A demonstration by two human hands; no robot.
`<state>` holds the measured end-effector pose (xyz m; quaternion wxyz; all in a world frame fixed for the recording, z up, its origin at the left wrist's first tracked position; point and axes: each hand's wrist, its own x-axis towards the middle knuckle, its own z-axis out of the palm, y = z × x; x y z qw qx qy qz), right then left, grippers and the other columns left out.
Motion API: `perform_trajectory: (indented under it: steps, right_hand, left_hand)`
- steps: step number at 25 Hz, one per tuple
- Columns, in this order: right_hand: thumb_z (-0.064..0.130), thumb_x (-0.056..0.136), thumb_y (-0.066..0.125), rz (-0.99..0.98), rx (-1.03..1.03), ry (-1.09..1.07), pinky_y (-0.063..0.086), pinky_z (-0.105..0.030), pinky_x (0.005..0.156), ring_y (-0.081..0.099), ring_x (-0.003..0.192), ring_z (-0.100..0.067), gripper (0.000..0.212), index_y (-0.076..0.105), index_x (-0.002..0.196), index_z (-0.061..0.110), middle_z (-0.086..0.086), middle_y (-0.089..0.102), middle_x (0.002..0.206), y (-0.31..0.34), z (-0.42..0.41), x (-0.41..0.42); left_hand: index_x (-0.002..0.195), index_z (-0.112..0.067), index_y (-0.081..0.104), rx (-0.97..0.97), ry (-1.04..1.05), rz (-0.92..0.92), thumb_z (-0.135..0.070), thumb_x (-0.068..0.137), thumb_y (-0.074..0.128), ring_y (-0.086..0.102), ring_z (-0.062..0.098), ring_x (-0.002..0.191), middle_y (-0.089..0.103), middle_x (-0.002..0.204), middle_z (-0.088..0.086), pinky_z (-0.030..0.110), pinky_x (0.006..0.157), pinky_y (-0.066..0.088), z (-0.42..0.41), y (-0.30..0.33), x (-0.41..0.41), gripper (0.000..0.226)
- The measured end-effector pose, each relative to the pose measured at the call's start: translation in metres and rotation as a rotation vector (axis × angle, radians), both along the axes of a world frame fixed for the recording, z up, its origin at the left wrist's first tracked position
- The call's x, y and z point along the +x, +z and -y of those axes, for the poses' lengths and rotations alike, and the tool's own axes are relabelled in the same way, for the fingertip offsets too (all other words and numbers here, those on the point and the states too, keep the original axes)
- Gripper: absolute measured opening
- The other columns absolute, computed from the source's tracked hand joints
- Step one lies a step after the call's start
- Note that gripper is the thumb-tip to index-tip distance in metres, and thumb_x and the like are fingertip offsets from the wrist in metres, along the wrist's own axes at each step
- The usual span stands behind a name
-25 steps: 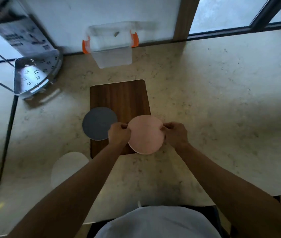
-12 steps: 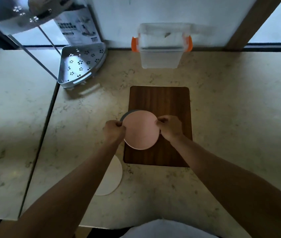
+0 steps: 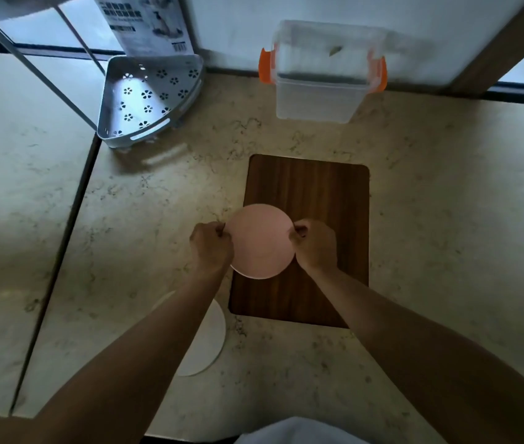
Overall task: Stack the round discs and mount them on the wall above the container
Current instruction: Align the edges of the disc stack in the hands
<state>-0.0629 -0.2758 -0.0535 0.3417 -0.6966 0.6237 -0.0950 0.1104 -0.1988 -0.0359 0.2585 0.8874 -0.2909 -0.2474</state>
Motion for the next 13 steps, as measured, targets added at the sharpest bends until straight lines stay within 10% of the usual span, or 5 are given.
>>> perform_trajectory:
  steps: [13]
  right_hand:
    - [0.031, 0.094, 0.062, -0.047, -0.004, -0.084, 0.046, -0.014, 0.064, 0.071, 0.087, -0.015, 0.025, 0.072, 0.107, 0.013, -0.002, 0.074, 0.101, 0.003, -0.009, 0.011]
  left_hand:
    - [0.108, 0.001, 0.068, 0.095, -0.023, -0.007, -0.010, 0.083, 0.055, 0.058, 0.036, 0.101, 0.060, 0.113, 0.021, 0.038, 0.085, 0.048, 0.005, -0.007, 0.003, 0.030]
